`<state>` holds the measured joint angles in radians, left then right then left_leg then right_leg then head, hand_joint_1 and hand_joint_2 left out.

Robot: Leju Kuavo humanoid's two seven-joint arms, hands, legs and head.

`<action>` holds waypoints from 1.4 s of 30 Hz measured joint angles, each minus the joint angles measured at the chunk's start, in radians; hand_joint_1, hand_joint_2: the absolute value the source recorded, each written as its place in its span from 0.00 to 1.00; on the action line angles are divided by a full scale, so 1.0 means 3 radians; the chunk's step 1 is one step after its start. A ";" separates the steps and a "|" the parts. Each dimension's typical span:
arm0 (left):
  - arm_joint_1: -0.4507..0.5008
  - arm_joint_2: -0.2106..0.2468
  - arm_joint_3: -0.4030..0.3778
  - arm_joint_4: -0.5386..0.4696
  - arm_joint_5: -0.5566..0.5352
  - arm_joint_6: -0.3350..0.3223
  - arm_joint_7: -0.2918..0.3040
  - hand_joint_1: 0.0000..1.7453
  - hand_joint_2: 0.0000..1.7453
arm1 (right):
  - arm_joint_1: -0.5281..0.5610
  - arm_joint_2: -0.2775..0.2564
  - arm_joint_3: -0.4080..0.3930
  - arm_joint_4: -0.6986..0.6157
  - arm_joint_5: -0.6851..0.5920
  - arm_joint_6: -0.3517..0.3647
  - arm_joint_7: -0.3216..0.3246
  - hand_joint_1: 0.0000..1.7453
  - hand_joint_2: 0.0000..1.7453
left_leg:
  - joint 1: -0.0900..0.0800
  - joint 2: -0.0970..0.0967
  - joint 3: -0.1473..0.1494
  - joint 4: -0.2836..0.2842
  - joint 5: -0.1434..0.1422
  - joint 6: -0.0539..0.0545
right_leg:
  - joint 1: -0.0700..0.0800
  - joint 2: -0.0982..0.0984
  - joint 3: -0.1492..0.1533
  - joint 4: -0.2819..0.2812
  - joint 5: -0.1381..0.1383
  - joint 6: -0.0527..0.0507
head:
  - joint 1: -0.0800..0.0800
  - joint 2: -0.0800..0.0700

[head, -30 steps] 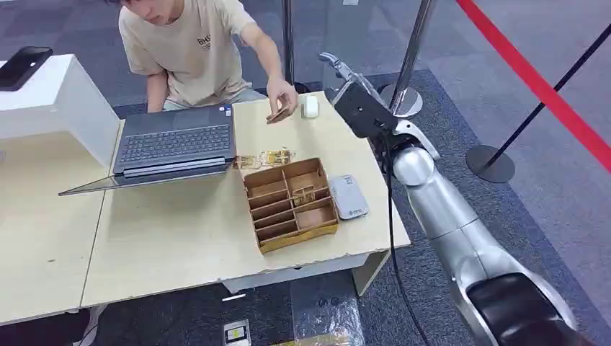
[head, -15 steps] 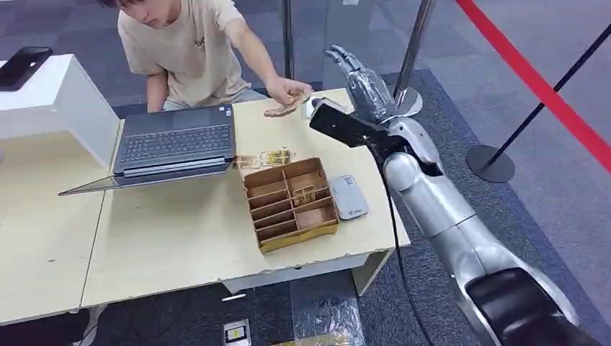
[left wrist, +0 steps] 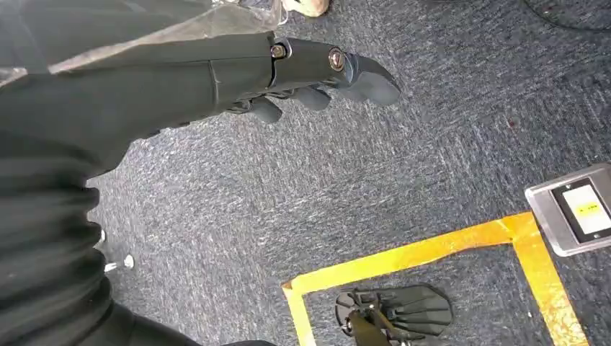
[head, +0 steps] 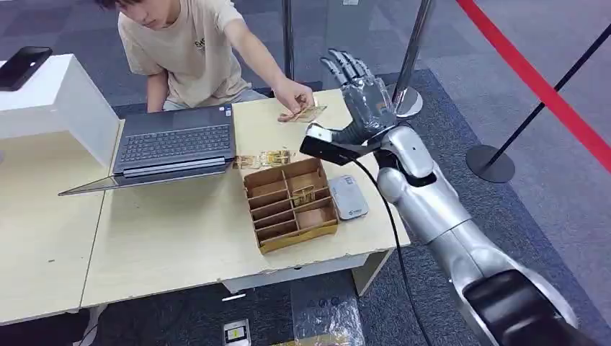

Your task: Pass the card to the sensor for recognition and then transmit it.

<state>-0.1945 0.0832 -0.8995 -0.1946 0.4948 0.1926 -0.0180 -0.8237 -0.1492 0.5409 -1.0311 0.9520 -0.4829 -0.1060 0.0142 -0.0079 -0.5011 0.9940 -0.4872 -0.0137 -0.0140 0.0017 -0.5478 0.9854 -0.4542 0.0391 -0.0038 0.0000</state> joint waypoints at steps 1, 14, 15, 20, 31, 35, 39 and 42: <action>-0.0002 0.0000 0.0000 0.0000 0.0000 0.0000 0.0009 0.00 1.00 | 0.0020 0.0000 0.0006 0.0000 0.0103 -0.0062 -0.0001 0.00 1.00 | 0.0000 0.0000 0.0000 0.0000 0.0000 0.0000 | 0.0000 0.0000 0.0000 0.0000 0.0000 0.0000 | 0.0000 0.0000; -0.0008 -0.0001 -0.0022 0.0000 -0.0001 -0.0005 0.0032 0.00 1.00 | 0.0149 0.0005 0.0079 0.0011 0.0269 -0.0036 -0.0101 0.00 1.00 | 0.0000 0.0000 0.0000 0.0000 0.0000 0.0000 | 0.0000 0.0000 0.0000 0.0000 0.0000 0.0000 | 0.0000 0.0000; -0.0009 -0.0001 -0.0023 0.0000 -0.0005 -0.0006 0.0032 0.00 1.00 | 0.0150 0.0006 0.0081 0.0011 0.0293 -0.0005 -0.0107 0.00 1.00 | 0.0000 0.0000 0.0000 0.0000 0.0000 0.0000 | 0.0000 0.0000 0.0000 0.0000 0.0000 0.0000 | -0.0001 0.0000; -0.0016 -0.0001 -0.0024 0.0000 -0.0010 -0.0014 0.0032 0.00 1.00 | 0.0176 0.0023 0.0088 0.0011 0.0341 0.0016 -0.0132 0.00 1.00 | 0.0000 0.0000 -0.0001 0.0000 0.0000 0.0000 | 0.0000 0.0000 0.0000 0.0000 0.0000 0.0000 | 0.0000 0.0000; -0.0021 -0.0001 -0.0047 0.0000 -0.0011 -0.0020 0.0032 0.00 1.00 | 0.0187 0.0033 0.0103 0.0015 0.0447 0.0040 -0.0159 0.00 1.00 | 0.0000 0.0000 0.0000 0.0000 0.0000 0.0000 | 0.0000 0.0000 -0.0001 0.0000 0.0000 0.0000 | 0.0000 0.0000; -0.0026 -0.0001 -0.0050 0.0000 -0.0011 -0.0022 0.0032 0.00 1.00 | 0.0194 0.0034 0.0128 0.0015 0.0502 0.0030 -0.0160 1.00 1.00 | 0.0000 0.0000 -0.0001 0.0000 0.0000 0.0000 | 0.0000 0.0000 -0.0001 0.0000 0.0000 0.0000 | 0.0000 0.0000; -0.0033 -0.0001 -0.0052 0.0000 -0.0014 -0.0025 0.0032 0.00 1.00 | 0.0202 0.0036 0.0145 0.0024 0.0503 0.0037 -0.0177 1.00 1.00 | 0.0000 0.0000 -0.0001 0.0000 0.0000 0.0000 | 0.0000 0.0000 -0.0001 0.0000 0.0000 0.0000 | 0.0000 0.0000; -0.0038 -0.0001 -0.0053 0.0000 -0.0013 -0.0029 0.0032 0.00 1.00 | 0.0216 0.0036 0.0145 0.0025 0.0489 0.0042 -0.0206 1.00 1.00 | 0.0000 0.0000 -0.0001 0.0000 0.0000 0.0000 | 0.0000 0.0000 -0.0001 0.0000 0.0000 0.0000 | 0.0000 0.0000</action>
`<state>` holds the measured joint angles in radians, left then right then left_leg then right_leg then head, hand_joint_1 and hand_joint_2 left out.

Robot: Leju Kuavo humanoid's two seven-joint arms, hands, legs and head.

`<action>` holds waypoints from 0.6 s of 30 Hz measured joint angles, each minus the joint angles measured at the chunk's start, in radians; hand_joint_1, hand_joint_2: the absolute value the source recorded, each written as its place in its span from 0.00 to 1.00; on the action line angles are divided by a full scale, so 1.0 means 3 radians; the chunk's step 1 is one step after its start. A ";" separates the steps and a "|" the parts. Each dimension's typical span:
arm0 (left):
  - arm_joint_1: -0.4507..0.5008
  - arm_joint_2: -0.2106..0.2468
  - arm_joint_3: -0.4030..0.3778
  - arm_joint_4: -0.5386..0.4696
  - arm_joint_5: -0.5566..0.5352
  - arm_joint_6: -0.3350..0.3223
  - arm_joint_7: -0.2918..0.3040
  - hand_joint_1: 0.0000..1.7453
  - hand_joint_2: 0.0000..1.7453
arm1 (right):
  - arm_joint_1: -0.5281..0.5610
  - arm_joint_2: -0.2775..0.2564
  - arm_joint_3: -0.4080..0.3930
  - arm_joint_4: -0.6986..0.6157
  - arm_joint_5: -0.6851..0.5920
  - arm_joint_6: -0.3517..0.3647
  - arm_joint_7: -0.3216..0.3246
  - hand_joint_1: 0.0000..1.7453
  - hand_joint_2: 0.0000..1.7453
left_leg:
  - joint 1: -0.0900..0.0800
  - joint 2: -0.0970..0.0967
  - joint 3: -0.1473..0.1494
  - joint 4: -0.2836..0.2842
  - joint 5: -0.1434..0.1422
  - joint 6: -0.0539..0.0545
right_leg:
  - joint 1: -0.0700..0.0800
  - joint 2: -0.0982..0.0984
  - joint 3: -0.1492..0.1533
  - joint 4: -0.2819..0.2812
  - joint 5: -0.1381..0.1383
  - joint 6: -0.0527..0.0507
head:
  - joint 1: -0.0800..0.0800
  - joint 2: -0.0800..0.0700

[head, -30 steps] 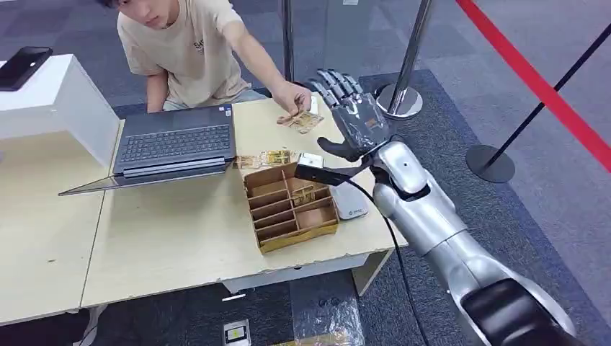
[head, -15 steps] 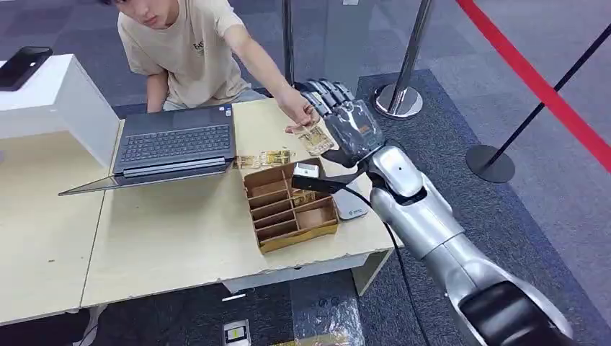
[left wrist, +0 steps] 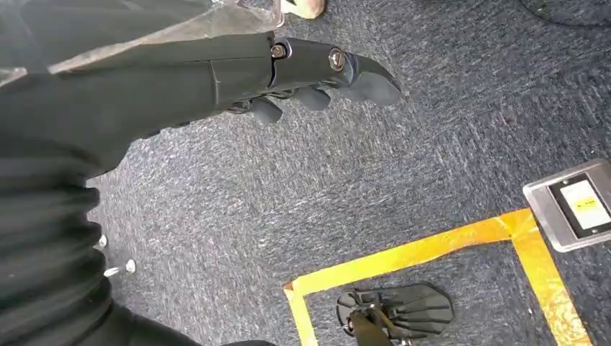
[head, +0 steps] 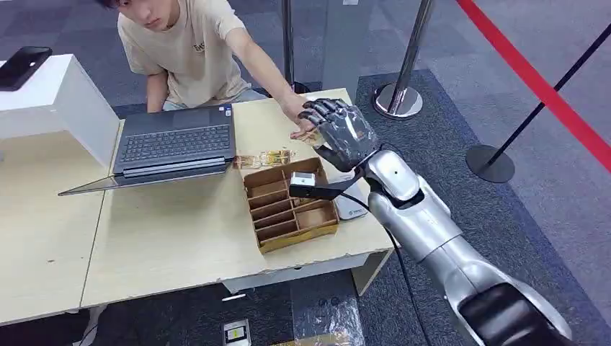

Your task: Pass the card to the sensor for recognition and then transmit it.

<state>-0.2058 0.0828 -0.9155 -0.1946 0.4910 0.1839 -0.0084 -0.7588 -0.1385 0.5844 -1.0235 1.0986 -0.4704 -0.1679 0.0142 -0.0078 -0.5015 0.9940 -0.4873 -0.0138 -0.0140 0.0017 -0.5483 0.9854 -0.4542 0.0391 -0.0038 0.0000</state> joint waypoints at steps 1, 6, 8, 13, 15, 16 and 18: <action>-0.0002 0.0000 0.0000 0.0000 0.0000 0.0000 0.0000 0.00 1.00 | 0.0003 0.0000 0.0000 0.0001 -0.0009 0.0001 -0.0005 1.00 1.00 | 0.0000 0.0000 0.0000 0.0000 0.0000 0.0000 | 0.0000 0.0000 0.0000 0.0000 0.0000 0.0000 | 0.0000 0.0000; -0.0008 0.0000 0.0000 0.0000 0.0003 0.0000 0.0004 0.00 1.00 | 0.0011 0.0005 -0.0003 0.0001 -0.0064 -0.0003 -0.0034 1.00 1.00 | 0.0000 0.0000 0.0000 0.0000 0.0000 0.0000 | 0.0000 0.0000 0.0000 0.0000 0.0000 0.0000 | 0.0000 0.0000; -0.0008 0.0000 0.0000 0.0000 0.0003 0.0000 0.0004 0.00 1.00 | 0.0011 0.0005 -0.0003 0.0001 -0.0064 -0.0003 -0.0034 1.00 1.00 | 0.0000 0.0000 0.0000 0.0000 0.0000 0.0000 | 0.0000 0.0000 0.0000 0.0000 0.0000 0.0000 | 0.0000 0.0000; -0.0017 -0.0006 -0.0001 0.0000 0.0001 0.0004 0.0006 0.00 1.00 | 0.0011 0.0023 -0.0006 0.0001 -0.0132 -0.0001 -0.0053 1.00 1.00 | 0.0000 0.0000 0.0000 0.0000 0.0000 0.0000 | 0.0000 0.0000 0.0000 0.0000 0.0000 0.0000 | -0.0001 0.0000; -0.0021 -0.0014 -0.0005 0.0000 0.0001 0.0004 0.0016 0.00 1.00 | 0.0011 0.0032 -0.0006 0.0001 -0.0170 0.0000 -0.0067 1.00 1.00 | 0.0000 0.0000 0.0000 0.0000 0.0000 0.0000 | 0.0000 0.0000 0.0000 0.0000 0.0000 0.0000 | 0.0000 0.0000; -0.0021 -0.0014 -0.0008 0.0000 0.0003 0.0004 0.0017 0.00 1.00 | 0.0011 0.0033 -0.0008 0.0001 -0.0181 0.0000 -0.0069 1.00 1.00 | 0.0000 0.0000 0.0000 0.0000 0.0000 0.0000 | 0.0000 0.0000 0.0000 0.0000 0.0000 0.0000 | 0.0000 0.0000; -0.0021 -0.0017 -0.0013 0.0000 0.0008 0.0008 0.0015 0.00 1.00 | 0.0012 0.0041 -0.0010 0.0000 -0.0250 0.0000 -0.0069 1.00 1.00 | 0.0000 0.0000 0.0000 0.0000 0.0000 0.0000 | 0.0000 0.0000 0.0000 0.0000 0.0000 0.0000 | 0.0000 0.0000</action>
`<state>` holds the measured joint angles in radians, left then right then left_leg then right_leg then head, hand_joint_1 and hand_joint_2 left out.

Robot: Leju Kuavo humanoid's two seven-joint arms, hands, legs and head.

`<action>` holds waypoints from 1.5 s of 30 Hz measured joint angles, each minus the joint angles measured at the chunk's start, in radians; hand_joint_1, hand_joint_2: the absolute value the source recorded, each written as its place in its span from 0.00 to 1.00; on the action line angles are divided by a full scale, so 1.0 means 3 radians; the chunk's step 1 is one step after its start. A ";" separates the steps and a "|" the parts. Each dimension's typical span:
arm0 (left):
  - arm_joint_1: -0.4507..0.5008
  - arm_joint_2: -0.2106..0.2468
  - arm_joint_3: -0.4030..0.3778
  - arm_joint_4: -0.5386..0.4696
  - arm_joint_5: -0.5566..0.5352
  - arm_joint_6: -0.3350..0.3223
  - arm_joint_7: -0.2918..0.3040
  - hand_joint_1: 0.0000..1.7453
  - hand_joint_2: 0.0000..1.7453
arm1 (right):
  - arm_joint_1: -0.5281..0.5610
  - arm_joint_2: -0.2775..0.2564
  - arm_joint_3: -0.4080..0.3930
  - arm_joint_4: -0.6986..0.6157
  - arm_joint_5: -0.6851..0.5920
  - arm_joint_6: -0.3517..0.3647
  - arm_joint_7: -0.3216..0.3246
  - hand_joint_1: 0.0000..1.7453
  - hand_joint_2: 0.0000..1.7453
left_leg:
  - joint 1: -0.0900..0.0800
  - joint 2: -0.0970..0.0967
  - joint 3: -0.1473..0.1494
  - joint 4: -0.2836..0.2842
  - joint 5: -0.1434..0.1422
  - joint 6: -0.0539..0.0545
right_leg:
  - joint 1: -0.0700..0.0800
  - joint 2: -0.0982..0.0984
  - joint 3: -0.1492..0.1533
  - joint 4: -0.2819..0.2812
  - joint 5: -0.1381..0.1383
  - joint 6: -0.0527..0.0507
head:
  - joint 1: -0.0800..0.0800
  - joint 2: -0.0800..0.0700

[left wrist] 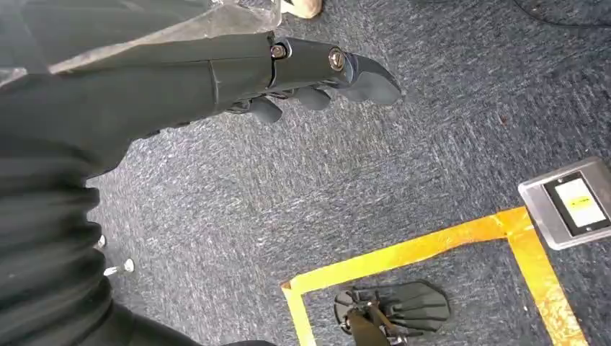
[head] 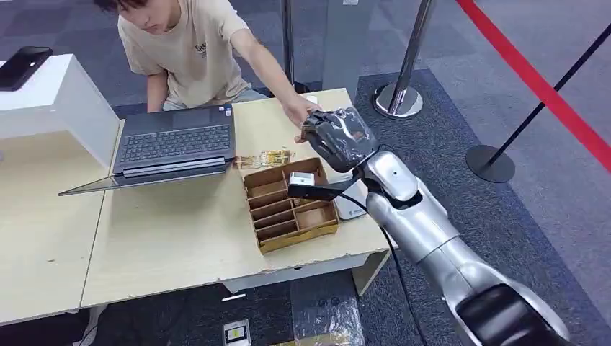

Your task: Pass the card to the sensor for recognition and then transmit it.

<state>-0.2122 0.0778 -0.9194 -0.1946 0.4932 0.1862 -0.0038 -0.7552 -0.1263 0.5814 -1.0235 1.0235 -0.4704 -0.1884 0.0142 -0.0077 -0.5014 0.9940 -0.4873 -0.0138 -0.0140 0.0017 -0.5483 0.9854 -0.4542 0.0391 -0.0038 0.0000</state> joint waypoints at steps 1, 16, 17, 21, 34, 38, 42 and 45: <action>0.0000 0.0000 -0.0003 0.0000 0.0005 0.0003 0.0001 0.00 1.00 | 0.0000 0.0004 -0.0003 -0.0001 -0.0036 0.0000 0.0000 1.00 1.00 | 0.0000 0.0000 0.0000 0.0000 0.0000 0.0000 | 0.0000 0.0000 0.0000 0.0000 0.0000 0.0000 | 0.0000 0.0000; 0.0122 0.0005 -0.0008 0.0004 0.0184 0.0092 -0.0073 0.00 1.00 | 0.0418 -0.0065 -0.0558 -0.0395 -0.2473 0.0937 0.0289 1.00 1.00 | -0.0001 0.0000 -0.0003 0.0000 -0.0002 0.0000 | 0.0000 0.0000 -0.0002 -0.0002 -0.0002 0.0000 | 0.0000 0.0000; 0.0130 0.0008 -0.0008 0.0005 0.0184 0.0092 -0.0071 0.00 1.00 | 0.0422 -0.0095 -0.0619 -0.0352 -0.2610 0.0999 0.0303 1.00 1.00 | -0.0001 0.0000 -0.0003 0.0000 -0.0002 0.0000 | -0.0001 0.0000 -0.0003 -0.0002 -0.0002 0.0000 | 0.0001 0.0000; 0.0130 0.0024 -0.0008 0.0006 0.0186 0.0092 -0.0070 0.00 1.00 | 0.0406 -0.0196 -0.0787 -0.0085 -0.2794 0.1078 0.0262 1.00 1.00 | -0.0001 0.0000 -0.0003 0.0000 -0.0002 0.0000 | -0.0001 0.0000 -0.0002 -0.0002 -0.0002 0.0000 | 0.0000 0.0000; 0.0104 0.0052 -0.0008 0.0008 0.0188 0.0093 -0.0022 0.00 1.00 | 0.0320 -0.0258 -0.0912 0.0771 -0.2857 0.1128 0.0221 1.00 1.00 | 0.0000 0.0000 -0.0006 -0.0001 -0.0003 0.0000 | 0.0000 0.0000 -0.0005 -0.0001 -0.0004 -0.0001 | 0.0000 0.0000; 0.0082 0.0052 -0.0009 0.0008 0.0171 0.0092 -0.0010 0.00 1.00 | 0.0261 -0.0179 -0.0898 0.0971 -0.2782 0.1130 0.0317 1.00 1.00 | 0.0000 0.0000 -0.0006 -0.0001 -0.0003 0.0000 | 0.0000 0.0000 -0.0005 0.0000 -0.0004 -0.0001 | -0.0001 0.0000; 0.0050 0.0051 -0.0009 0.0008 0.0170 0.0093 -0.0009 0.00 1.00 | 0.0201 -0.0099 -0.0879 0.1143 -0.2714 0.1130 0.0439 1.00 1.00 | 0.0000 0.0000 -0.0006 -0.0001 -0.0003 0.0000 | 0.0000 0.0000 -0.0005 0.0000 -0.0004 -0.0001 | -0.0001 0.0000; 0.0028 0.0050 -0.0010 0.0008 0.0173 0.0093 0.0002 0.00 1.00 | 0.0136 -0.0052 -0.0866 0.1295 -0.2664 0.1129 0.0511 1.00 1.00 | 0.0000 -0.0001 -0.0006 -0.0001 -0.0003 0.0000 | 0.0000 0.0000 -0.0006 0.0000 -0.0004 -0.0001 | 0.0000 0.0000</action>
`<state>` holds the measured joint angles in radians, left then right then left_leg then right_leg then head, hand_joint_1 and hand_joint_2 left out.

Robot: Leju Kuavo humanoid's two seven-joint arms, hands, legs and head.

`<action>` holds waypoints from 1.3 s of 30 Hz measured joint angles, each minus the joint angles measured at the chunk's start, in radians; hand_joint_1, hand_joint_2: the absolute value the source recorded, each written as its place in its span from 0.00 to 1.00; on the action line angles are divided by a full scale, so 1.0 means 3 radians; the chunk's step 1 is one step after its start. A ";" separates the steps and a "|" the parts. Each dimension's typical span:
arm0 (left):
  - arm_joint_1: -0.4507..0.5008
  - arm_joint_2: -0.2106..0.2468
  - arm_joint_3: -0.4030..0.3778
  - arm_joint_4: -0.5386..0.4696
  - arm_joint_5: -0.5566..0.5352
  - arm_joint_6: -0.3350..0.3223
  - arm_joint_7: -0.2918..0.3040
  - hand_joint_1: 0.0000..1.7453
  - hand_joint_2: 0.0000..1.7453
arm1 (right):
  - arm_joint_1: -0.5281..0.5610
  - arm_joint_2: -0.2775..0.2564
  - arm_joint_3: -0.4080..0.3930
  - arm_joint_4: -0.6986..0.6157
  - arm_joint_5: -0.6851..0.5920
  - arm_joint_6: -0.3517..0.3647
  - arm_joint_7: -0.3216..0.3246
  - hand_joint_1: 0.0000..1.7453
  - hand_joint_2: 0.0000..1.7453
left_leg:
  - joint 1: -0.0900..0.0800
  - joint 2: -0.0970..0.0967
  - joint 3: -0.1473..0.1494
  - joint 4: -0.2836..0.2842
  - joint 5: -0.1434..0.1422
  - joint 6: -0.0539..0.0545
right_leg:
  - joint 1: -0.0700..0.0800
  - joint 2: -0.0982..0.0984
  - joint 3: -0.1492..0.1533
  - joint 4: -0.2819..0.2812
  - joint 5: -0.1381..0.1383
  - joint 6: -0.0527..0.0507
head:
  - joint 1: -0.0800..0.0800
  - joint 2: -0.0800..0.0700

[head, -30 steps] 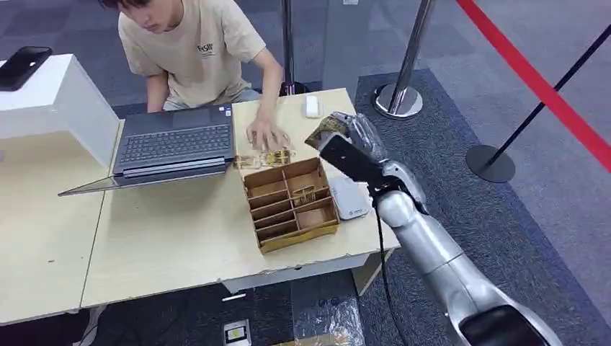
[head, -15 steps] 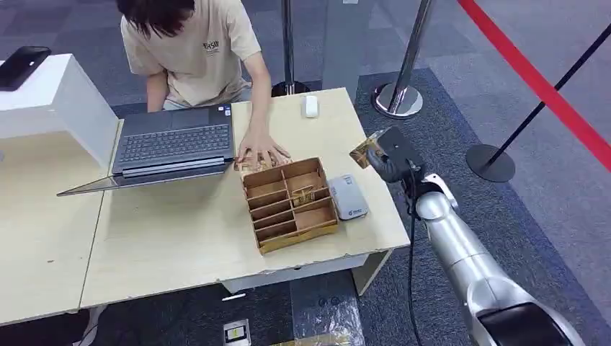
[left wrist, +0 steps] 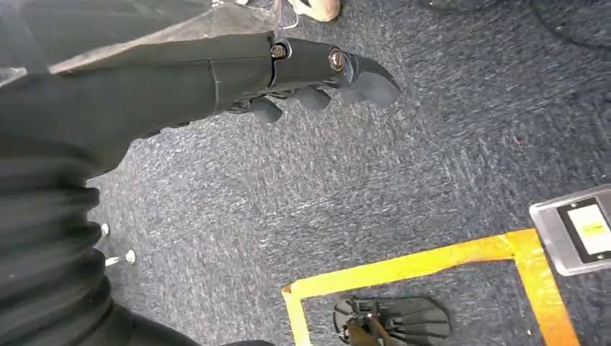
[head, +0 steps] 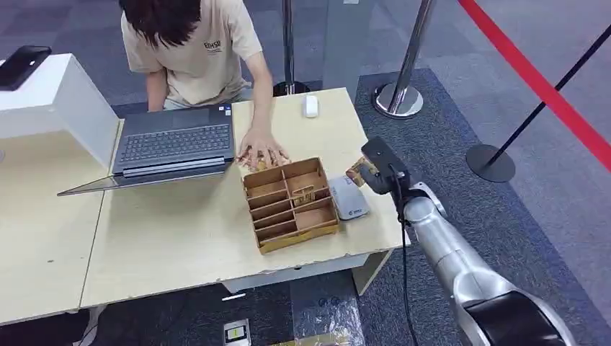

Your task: Pass the card to the sensor for recognition and then transmit it.

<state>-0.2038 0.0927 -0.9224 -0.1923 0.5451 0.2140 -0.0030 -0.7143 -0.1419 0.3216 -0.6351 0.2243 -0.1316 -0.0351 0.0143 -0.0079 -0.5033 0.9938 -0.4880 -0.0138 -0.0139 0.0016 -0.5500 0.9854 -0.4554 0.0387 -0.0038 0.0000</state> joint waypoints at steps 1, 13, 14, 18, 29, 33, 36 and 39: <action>-0.0005 -0.0001 0.0000 0.0000 0.0000 0.0000 0.0003 0.00 1.00 | -0.0023 0.0014 0.0006 0.0051 0.0024 -0.0005 0.0029 1.00 1.00 | 0.0000 0.0000 0.0000 0.0000 0.0000 0.0000 | 0.0000 0.0000 0.0000 0.0000 0.0000 0.0000 | 0.0000 0.0000; -0.0067 -0.0020 -0.0029 0.0000 -0.0022 0.0005 0.0062 0.00 1.00 | -0.0255 0.0139 0.0183 0.0465 0.0432 -0.0140 0.0323 1.00 1.00 | 0.0000 0.0000 -0.0004 0.0000 0.0000 0.0000 | 0.0000 0.0000 -0.0005 0.0000 0.0000 0.0000 | 0.0000 0.0000; -0.0071 -0.0024 -0.0031 0.0000 -0.0018 0.0009 0.0065 0.00 1.00 | -0.0274 0.0145 0.0205 0.0489 0.0456 -0.0149 0.0332 1.00 1.00 | 0.0000 0.0001 -0.0004 0.0000 0.0000 0.0000 | 0.0000 0.0000 -0.0005 0.0000 0.0000 0.0000 | 0.0000 0.0000; -0.0084 -0.0032 -0.0033 0.0000 -0.0013 0.0010 0.0067 0.00 1.00 | -0.0310 0.0177 0.0267 0.0564 0.0547 -0.0210 0.0371 1.00 1.00 | 0.0000 0.0000 -0.0004 0.0000 0.0000 0.0000 | 0.0000 0.0000 -0.0005 0.0001 0.0000 0.0000 | 0.0000 0.0000; -0.0091 -0.0060 -0.0046 0.0000 0.0013 0.0039 0.0117 0.00 1.00 | -0.0316 0.0283 0.0437 0.0721 0.0856 -0.0904 0.0529 1.00 1.00 | 0.0000 0.0001 -0.0004 0.0000 0.0000 0.0000 | 0.0000 0.0000 -0.0006 0.0000 0.0000 0.0000 | 0.0000 0.0000; -0.0090 -0.0067 -0.0047 0.0000 0.0041 0.0046 0.0109 0.00 1.00 | -0.0295 0.0292 0.0460 0.0756 0.0859 -0.1043 0.0456 1.00 1.00 | 0.0000 0.0001 -0.0004 0.0000 0.0000 0.0000 | 0.0000 0.0000 -0.0006 0.0000 0.0000 0.0000 | 0.0000 0.0000; -0.0087 -0.0074 -0.0046 0.0000 0.0059 0.0050 0.0106 0.00 1.00 | -0.0258 0.0299 0.0464 0.0772 0.0835 -0.1161 0.0357 1.00 1.00 | 0.0000 0.0001 -0.0005 0.0000 0.0000 0.0000 | 0.0000 0.0000 -0.0006 0.0000 0.0000 0.0000 | 0.0000 0.0000; -0.0087 -0.0078 -0.0047 0.0000 0.0064 0.0050 0.0104 0.00 1.00 | -0.0232 0.0300 0.0464 0.0783 0.0793 -0.1183 0.0305 1.00 1.00 | 0.0000 0.0001 -0.0005 0.0000 0.0000 0.0000 | 0.0000 0.0000 -0.0007 0.0000 0.0000 0.0000 | 0.0000 0.0000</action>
<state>-0.2298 0.0694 -0.9365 -0.1923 0.5642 0.2289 0.0282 -0.7839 -0.0519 0.4608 -0.4002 0.4624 -0.4864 0.0565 0.0142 -0.0076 -0.5047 0.9938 -0.4881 -0.0138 -0.0140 0.0017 -0.5520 0.9855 -0.4555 0.0388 -0.0038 0.0000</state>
